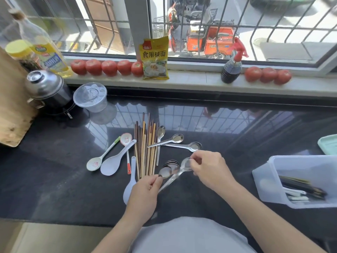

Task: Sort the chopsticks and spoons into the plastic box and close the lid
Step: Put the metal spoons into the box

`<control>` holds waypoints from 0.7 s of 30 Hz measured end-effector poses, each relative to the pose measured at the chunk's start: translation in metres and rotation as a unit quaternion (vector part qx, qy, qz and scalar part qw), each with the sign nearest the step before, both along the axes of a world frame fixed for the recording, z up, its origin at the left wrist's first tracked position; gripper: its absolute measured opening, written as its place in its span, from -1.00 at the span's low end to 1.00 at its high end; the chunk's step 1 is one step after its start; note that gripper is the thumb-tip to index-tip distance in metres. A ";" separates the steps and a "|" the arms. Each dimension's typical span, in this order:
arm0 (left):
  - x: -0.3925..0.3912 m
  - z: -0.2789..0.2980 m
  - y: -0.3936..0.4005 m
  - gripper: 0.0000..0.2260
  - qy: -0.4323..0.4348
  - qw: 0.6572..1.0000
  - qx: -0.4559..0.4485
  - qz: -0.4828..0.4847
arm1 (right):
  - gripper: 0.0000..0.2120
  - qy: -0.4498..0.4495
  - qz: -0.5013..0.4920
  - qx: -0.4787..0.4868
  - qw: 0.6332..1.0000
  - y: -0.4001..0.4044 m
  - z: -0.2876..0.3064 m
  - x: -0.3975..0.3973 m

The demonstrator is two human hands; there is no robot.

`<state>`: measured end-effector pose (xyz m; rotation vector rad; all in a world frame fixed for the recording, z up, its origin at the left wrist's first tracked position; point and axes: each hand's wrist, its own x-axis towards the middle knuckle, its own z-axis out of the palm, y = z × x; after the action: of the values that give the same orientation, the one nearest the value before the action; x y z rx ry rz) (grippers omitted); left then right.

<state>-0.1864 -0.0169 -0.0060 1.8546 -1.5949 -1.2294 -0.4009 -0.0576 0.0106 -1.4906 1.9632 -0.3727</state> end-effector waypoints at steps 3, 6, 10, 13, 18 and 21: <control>-0.012 -0.007 -0.002 -0.64 -0.036 0.997 -0.032 -0.054 | -0.85 -0.047 -0.021 -0.008 0.999 0.001 0.013 0.007; -0.016 -0.011 -0.001 -0.59 -0.048 0.996 -0.026 -0.066 | -0.84 -0.084 -0.028 0.008 0.996 0.004 0.016 0.010; -0.011 -0.011 0.000 -0.70 -0.017 0.998 -0.020 -0.055 | -0.82 -0.205 -0.040 0.057 0.976 0.008 0.018 0.012; -0.007 -0.008 0.001 -0.74 0.071 0.993 0.069 -0.060 | -0.81 -0.271 -0.037 0.108 0.956 0.011 0.013 0.016; 0.001 -0.011 0.014 -0.69 0.104 0.979 0.174 -0.001 | -0.69 -0.325 -0.034 0.258 0.909 -0.002 -0.009 0.009; 0.011 -0.019 0.016 -0.68 0.119 0.971 0.198 0.067 | -0.76 -0.176 -0.214 0.160 0.948 -0.041 -0.045 -0.015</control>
<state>-0.1752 -0.0014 -0.0249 1.9143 -1.1375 -1.7287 -0.4158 -0.0989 -0.0344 -0.7317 1.9285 -0.4424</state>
